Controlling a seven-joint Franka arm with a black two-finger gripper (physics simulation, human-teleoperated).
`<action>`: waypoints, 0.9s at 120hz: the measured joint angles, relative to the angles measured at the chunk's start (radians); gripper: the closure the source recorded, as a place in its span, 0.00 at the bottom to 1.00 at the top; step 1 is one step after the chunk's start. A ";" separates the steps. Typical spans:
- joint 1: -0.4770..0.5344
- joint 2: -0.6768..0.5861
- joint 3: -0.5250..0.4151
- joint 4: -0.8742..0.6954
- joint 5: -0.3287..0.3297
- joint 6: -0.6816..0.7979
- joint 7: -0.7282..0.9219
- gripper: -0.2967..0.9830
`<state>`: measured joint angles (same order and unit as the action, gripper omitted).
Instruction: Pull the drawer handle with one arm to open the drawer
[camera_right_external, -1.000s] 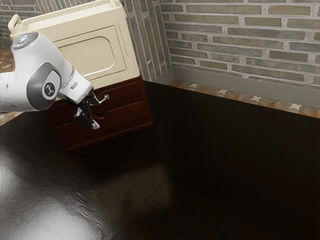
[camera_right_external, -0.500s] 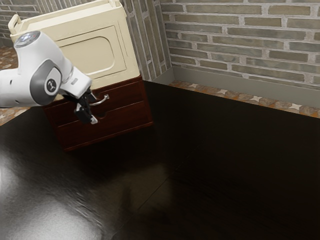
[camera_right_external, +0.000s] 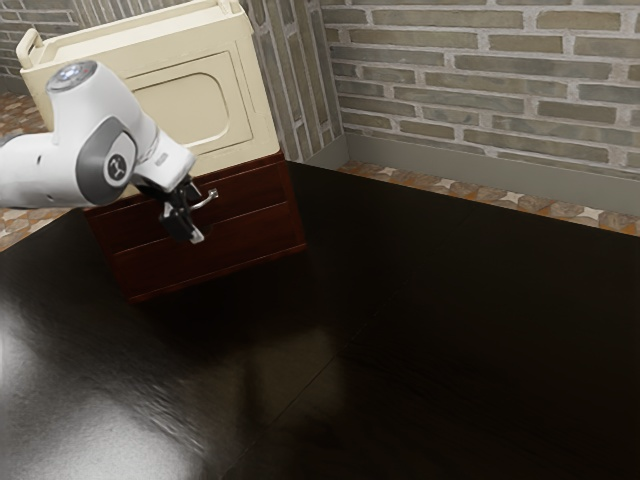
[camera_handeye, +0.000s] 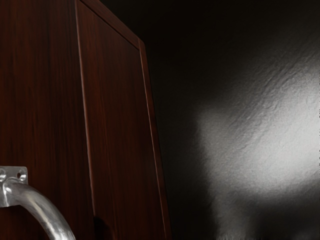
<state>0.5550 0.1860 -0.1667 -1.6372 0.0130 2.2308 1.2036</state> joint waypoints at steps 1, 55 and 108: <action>0.000 0.000 0.000 0.000 0.000 0.000 0.000 0.23; -0.010 0.001 0.003 -0.020 0.003 -0.011 -0.016 0.26; -0.039 -0.079 0.002 -0.087 0.016 -0.032 -0.029 0.23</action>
<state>0.5161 0.1069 -0.1644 -1.7245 0.0285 2.1989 1.1742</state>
